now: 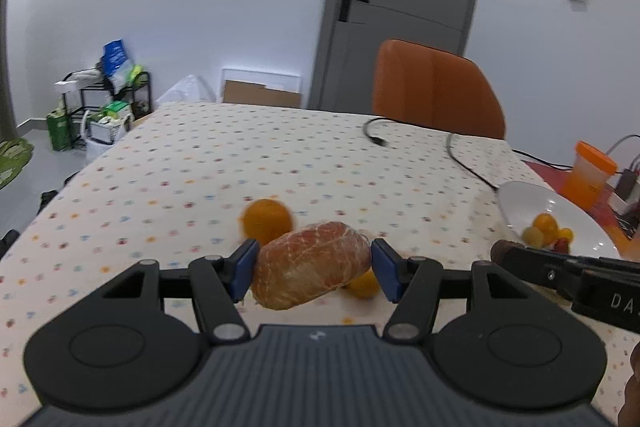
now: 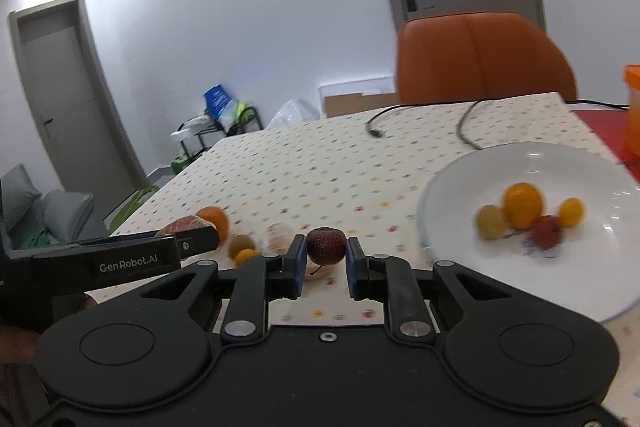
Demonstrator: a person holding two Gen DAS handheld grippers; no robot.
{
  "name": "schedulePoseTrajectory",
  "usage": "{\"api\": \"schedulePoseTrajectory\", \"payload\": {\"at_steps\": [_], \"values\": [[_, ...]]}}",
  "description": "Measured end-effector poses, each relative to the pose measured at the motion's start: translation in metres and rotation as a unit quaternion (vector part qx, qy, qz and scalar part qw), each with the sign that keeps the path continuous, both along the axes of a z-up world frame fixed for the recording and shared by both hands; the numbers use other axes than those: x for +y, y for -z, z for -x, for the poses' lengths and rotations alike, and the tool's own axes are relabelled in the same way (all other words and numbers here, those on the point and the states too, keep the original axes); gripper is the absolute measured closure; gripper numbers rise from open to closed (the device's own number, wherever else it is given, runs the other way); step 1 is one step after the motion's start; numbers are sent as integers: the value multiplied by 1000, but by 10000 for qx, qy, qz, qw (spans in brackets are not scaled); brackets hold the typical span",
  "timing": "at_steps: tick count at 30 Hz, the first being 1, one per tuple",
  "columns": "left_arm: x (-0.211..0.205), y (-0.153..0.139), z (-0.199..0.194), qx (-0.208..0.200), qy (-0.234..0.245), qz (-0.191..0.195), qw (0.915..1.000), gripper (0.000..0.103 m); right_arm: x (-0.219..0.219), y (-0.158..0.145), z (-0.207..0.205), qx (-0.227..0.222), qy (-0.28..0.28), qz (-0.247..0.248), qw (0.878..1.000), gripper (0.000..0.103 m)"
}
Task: Organize fruits
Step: 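Lift the plum with the right tool while the left tool carries the pomelo toward the bowl, then open the right tool over the bowl while the left tool drops the pomelo in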
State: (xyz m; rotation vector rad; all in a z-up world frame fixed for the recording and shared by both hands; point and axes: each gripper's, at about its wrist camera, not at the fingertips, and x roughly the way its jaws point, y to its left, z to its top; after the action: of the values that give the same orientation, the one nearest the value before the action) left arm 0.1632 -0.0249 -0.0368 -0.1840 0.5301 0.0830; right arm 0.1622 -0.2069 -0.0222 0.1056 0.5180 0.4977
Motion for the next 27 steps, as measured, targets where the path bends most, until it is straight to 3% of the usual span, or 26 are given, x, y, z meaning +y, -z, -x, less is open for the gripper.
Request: {"api": "schedulePoseTrajectory", "payload": {"at_steps": [25, 27], "values": [[-102, -9, -26, -56, 953, -278, 9950, 43, -123, 9, 8, -70, 1272, -354, 9912, 84], [-109, -10, -27, -65, 1004, -326, 9944, 43, -130, 10, 7, -101, 1487, -310, 9884, 78]]}}
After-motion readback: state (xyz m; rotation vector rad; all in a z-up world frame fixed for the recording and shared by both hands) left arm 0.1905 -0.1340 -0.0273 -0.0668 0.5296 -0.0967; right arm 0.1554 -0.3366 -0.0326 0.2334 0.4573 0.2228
